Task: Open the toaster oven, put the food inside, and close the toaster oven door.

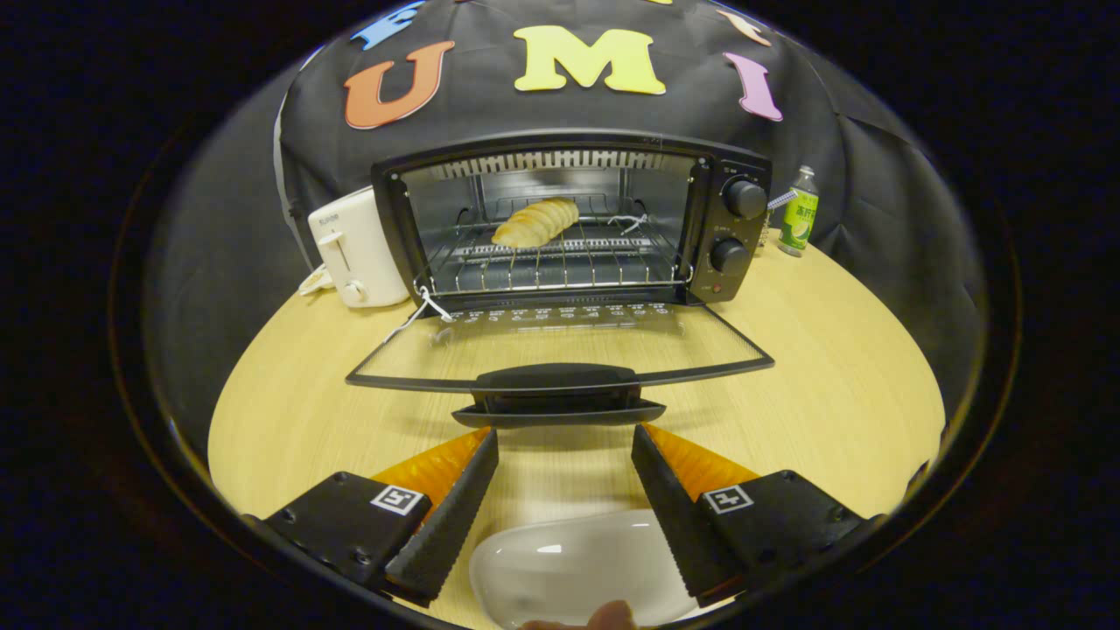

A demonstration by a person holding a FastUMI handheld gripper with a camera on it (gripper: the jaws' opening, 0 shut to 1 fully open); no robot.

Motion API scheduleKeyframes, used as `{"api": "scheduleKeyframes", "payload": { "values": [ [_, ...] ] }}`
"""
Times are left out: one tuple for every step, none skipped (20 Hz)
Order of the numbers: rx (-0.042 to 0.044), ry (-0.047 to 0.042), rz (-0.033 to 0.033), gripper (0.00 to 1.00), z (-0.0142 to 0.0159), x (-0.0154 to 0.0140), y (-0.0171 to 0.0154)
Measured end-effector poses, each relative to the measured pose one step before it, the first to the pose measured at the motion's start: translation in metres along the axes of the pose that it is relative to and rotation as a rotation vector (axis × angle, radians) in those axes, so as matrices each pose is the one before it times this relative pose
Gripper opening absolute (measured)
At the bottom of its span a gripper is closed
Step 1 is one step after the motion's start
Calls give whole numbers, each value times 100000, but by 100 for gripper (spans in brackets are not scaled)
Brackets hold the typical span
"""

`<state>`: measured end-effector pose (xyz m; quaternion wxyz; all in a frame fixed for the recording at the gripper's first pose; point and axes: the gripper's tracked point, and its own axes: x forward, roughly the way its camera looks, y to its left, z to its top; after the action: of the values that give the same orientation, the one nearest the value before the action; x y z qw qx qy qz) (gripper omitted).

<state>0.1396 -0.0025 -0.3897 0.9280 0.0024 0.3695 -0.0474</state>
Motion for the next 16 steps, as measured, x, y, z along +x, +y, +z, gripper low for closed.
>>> {"api": "scheduleKeyframes", "payload": {
  "values": [
    [165, -2003, 127, 100, 521, -426, 98],
    [296, -2837, 279, 100, 743, -431, 78],
    [368, -3267, 371, 100, 1029, -327, 73],
    [349, -3548, 384, 100, 1273, -63, 1],
    [-193, -4588, 162, 100, 1547, -163, 175],
    [-557, -3657, -98, 100, 1107, 166, 45],
    [-173, -2514, -352, 100, 1037, 144, 77],
    [-445, -2045, -70, 100, 935, 279, 126],
    [-108, -2248, 238, 100, 1059, 289, 119],
    [381, -2105, 550, 100, 1115, 683, 108],
    [578, -1985, 948, 100, 1064, 646, 122],
    [1366, 30, 1939, 100, 350, 611, 346],
    [1672, 1040, 551, 100, 175, 374, -23],
    [1094, -611, -185, 100, 631, -24, -141],
    [93, -1650, 114, 100, 740, -277, -17],
    [-463, -2499, -220, 100, 977, -397, -21]
  ]
}}
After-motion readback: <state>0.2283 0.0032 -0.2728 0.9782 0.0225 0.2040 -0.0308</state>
